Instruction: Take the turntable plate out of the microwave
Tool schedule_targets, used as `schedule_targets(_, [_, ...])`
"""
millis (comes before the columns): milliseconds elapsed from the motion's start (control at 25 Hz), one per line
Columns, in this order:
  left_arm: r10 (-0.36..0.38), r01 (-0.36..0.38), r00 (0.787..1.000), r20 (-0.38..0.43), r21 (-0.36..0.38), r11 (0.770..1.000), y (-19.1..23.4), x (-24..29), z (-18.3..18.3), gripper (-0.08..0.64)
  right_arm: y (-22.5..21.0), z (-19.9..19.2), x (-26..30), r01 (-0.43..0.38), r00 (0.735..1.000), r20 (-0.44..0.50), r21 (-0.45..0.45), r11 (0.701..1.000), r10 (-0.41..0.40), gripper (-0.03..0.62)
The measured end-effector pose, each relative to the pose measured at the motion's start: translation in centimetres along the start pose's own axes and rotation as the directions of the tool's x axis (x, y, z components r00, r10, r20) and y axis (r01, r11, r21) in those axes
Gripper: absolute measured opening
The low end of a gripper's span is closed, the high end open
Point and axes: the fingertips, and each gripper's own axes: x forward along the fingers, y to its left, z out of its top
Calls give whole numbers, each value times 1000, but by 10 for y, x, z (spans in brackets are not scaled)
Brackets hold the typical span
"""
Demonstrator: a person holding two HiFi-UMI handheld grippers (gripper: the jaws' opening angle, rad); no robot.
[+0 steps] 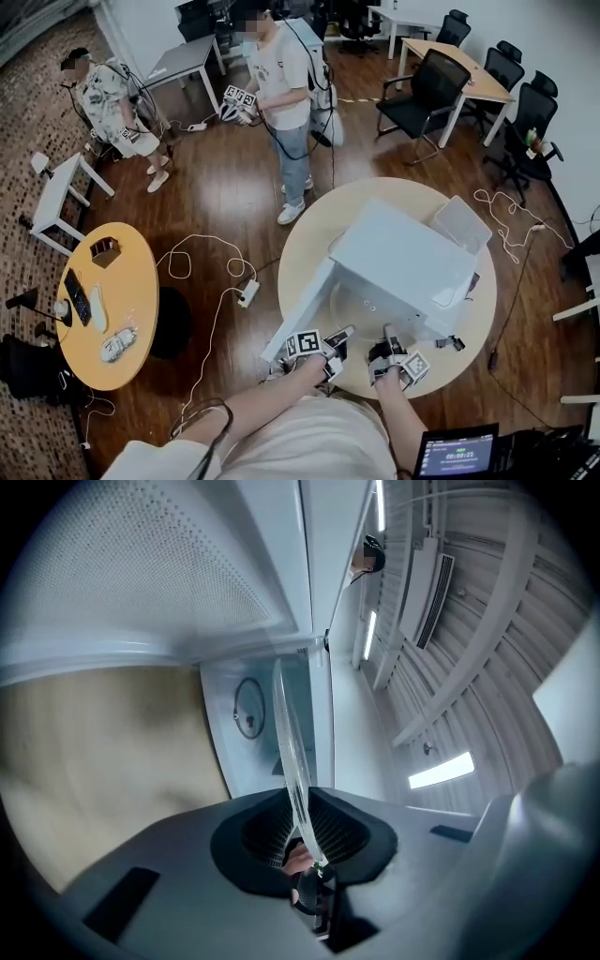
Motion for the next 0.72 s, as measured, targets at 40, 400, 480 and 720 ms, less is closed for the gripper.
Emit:
schedule_targets(40, [-1, 1, 1000, -4, 2, 1000, -1, -1, -1, 48, 0, -1, -1, -1, 1000, -2, 2, 1000, 1, 29])
schedule_targets(400, [-10, 10, 1000, -15, 10, 1000, -6, -6, -10, 46, -4, 0, -12, -10, 1000, -4, -8, 1000, 10, 29])
schedule_targets(480, [-15, 15, 1000, -12, 9, 1000, -7, -7, -11, 46, -4, 1, -14, -7, 1000, -5, -19, 1000, 7, 29])
schedule_targets(720, [-23, 24, 999, -48, 14, 1000, -10, -15, -19, 46, 5, -8, -23, -34, 999, 0, -10, 999, 34, 29])
